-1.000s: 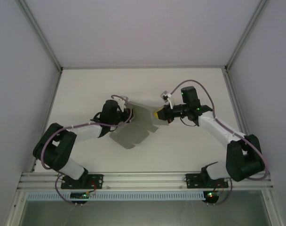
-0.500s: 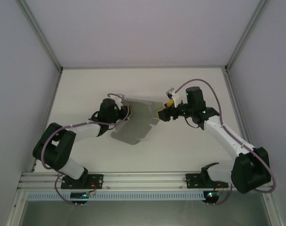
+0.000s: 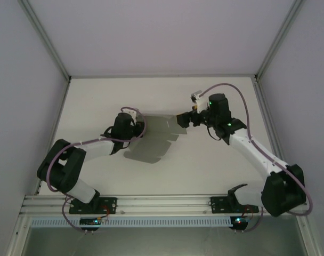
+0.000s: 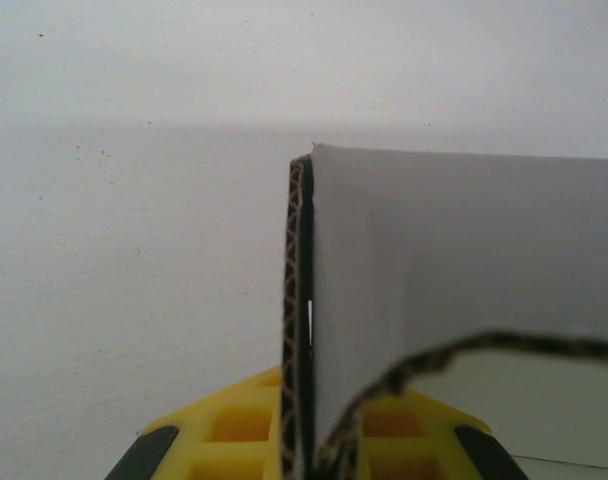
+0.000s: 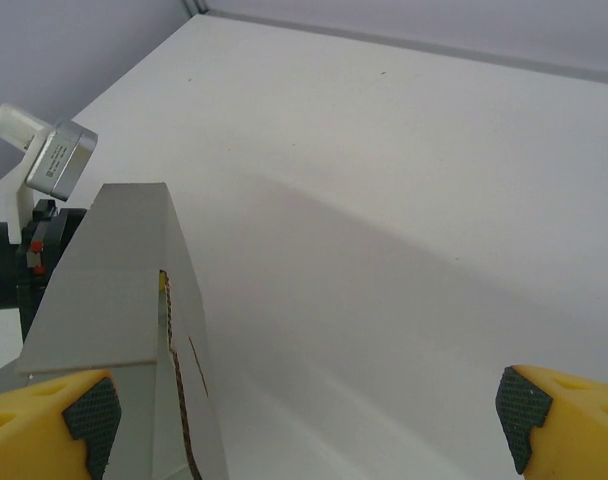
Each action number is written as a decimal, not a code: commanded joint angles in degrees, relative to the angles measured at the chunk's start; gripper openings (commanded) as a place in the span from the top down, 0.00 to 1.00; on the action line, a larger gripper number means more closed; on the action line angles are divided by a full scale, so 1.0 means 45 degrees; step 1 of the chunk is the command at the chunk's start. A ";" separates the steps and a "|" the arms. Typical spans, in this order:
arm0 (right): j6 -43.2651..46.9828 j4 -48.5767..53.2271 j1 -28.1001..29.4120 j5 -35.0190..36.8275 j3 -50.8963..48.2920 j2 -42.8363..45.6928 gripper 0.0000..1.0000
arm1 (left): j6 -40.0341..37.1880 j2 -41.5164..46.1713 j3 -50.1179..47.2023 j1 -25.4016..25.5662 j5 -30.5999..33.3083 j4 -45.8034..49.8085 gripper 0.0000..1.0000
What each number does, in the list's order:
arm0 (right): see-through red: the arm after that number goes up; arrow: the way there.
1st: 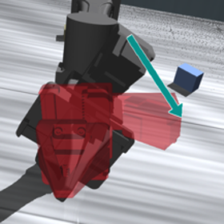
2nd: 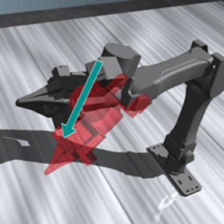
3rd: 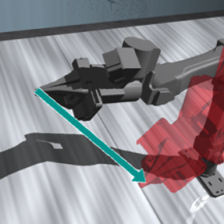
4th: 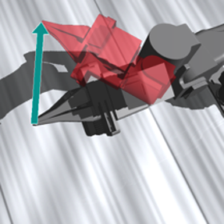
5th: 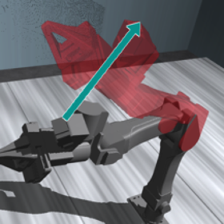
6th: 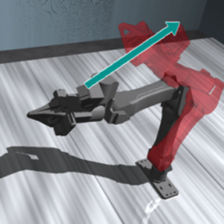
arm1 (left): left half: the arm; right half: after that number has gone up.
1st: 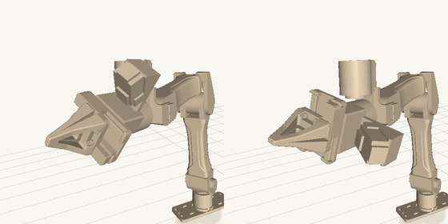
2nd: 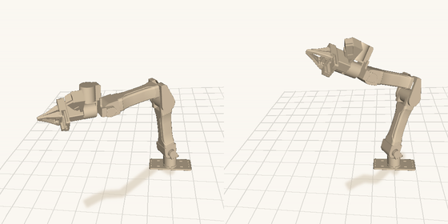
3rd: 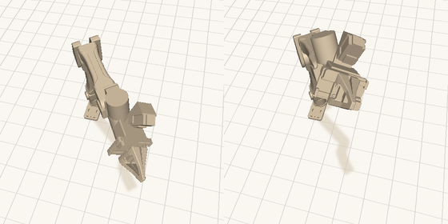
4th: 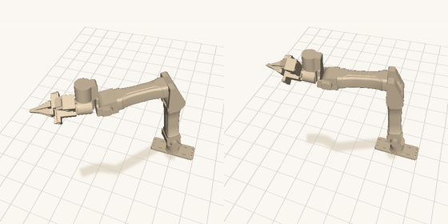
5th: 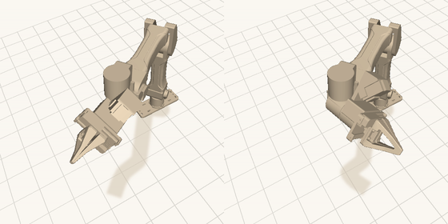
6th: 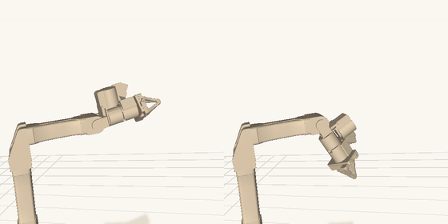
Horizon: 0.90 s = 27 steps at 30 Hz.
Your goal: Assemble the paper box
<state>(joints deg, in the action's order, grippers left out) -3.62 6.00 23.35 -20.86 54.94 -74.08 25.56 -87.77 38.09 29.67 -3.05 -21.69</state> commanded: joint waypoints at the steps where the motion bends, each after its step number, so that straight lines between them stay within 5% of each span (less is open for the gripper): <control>1: 0.0378 -0.0001 0.0518 -0.0154 0.0577 -0.0662 0.01 | -0.0022 0.0170 0.0373 0.0144 0.0239 0.0041 0.94; 12: 0.1145 0.0097 0.1940 0.2551 0.1871 -0.3303 0.01 | -0.0321 -0.0194 0.0667 0.0485 0.0384 0.0173 0.94; 20: -0.0239 -0.1452 0.2708 0.8368 0.2083 -0.4052 0.01 | -0.0558 -0.0126 0.0880 0.0985 0.1090 0.0600 0.94; 27: -0.0303 -0.0610 0.2838 0.8203 0.0485 -0.2321 0.01 | -0.0154 -0.0229 0.1180 0.0941 0.1966 0.1129 0.94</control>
<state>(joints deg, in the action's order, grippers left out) -3.25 2.20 36.29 12.36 59.81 -89.14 25.08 -88.62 40.84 33.04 5.72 -17.65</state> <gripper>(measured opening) 0.992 0.098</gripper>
